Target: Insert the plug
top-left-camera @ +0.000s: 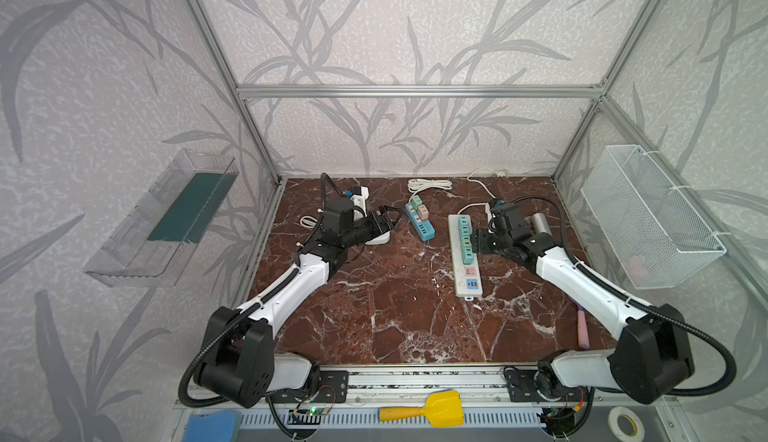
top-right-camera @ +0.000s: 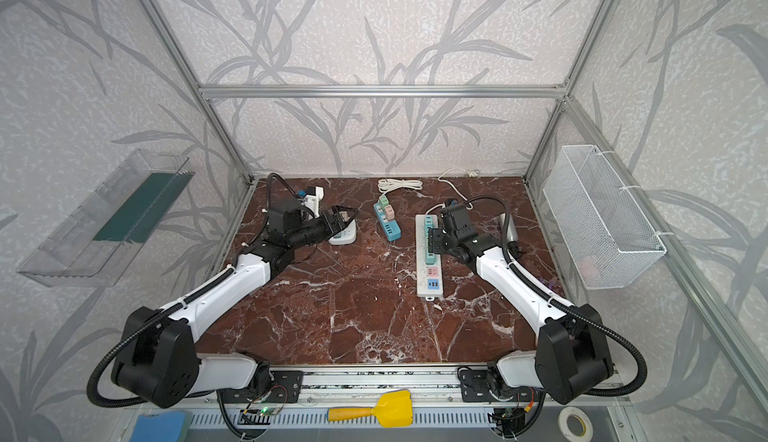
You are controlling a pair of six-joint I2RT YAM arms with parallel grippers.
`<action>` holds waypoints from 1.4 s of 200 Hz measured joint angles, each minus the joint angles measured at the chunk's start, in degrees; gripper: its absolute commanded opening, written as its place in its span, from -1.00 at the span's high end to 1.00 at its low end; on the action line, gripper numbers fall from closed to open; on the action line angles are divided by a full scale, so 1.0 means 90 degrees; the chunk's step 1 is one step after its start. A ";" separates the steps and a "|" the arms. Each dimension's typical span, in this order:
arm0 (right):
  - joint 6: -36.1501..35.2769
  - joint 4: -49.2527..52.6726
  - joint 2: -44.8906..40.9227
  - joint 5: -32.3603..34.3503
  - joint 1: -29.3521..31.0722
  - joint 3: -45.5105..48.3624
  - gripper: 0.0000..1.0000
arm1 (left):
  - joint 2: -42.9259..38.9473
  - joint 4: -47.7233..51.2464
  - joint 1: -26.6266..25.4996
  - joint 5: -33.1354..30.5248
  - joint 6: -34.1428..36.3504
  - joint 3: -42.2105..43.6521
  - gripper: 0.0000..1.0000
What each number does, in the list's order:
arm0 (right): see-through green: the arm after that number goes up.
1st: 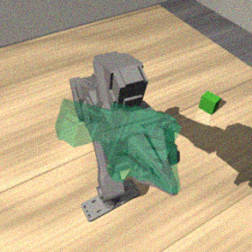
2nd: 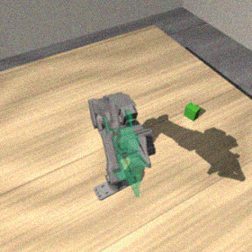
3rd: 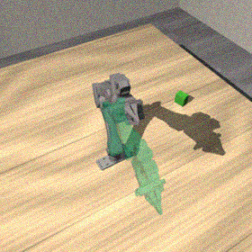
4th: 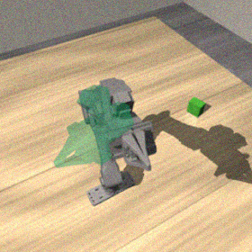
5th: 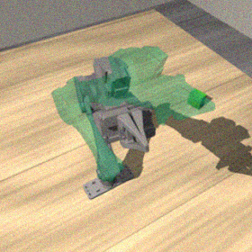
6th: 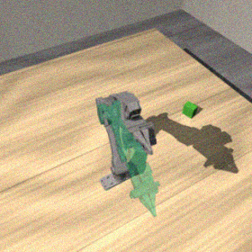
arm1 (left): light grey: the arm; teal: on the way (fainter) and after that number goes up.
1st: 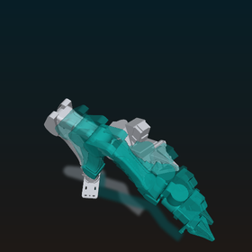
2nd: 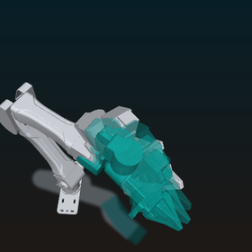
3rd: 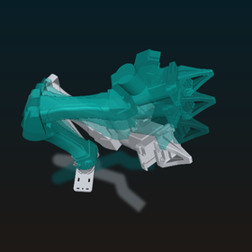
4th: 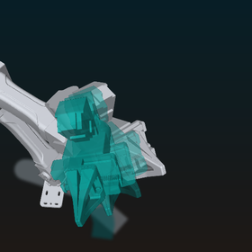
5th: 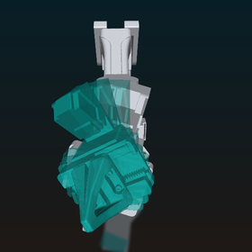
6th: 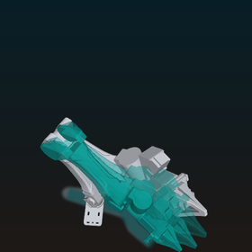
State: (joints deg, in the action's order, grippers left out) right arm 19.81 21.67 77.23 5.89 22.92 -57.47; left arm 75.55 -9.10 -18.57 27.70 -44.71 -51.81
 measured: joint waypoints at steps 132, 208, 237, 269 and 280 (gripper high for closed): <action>-0.0287 0.0046 -0.1554 -0.0211 0.0000 0.0253 -0.99 | -0.0736 0.0738 -0.0002 -0.1554 0.1812 -0.0087 -0.98; -0.1010 0.0240 -0.1945 0.0627 0.0000 0.0777 -0.98 | -0.1467 0.1851 -0.0019 -0.3764 0.2548 -0.0294 -0.98; -0.1486 -0.0308 -0.2314 0.0913 -0.0187 0.1382 -0.98 | -0.2339 0.0901 -0.0019 -0.4770 0.2958 0.1287 -0.98; -0.1744 -0.1613 -0.2710 0.0777 -0.1088 0.2465 -0.98 | -0.2164 -0.0614 -0.0019 -0.5476 0.3976 0.2674 -0.98; -0.1851 -0.2246 -0.2735 0.0678 -0.1406 0.2936 -0.98 | -0.2008 -0.1042 -0.0017 -0.5646 0.4308 0.2992 -0.98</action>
State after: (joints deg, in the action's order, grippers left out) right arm 3.16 1.45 52.62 11.99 10.26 -31.05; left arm 57.47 -18.48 -18.72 -23.11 -5.93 -24.88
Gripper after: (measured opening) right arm 0.991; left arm 0.991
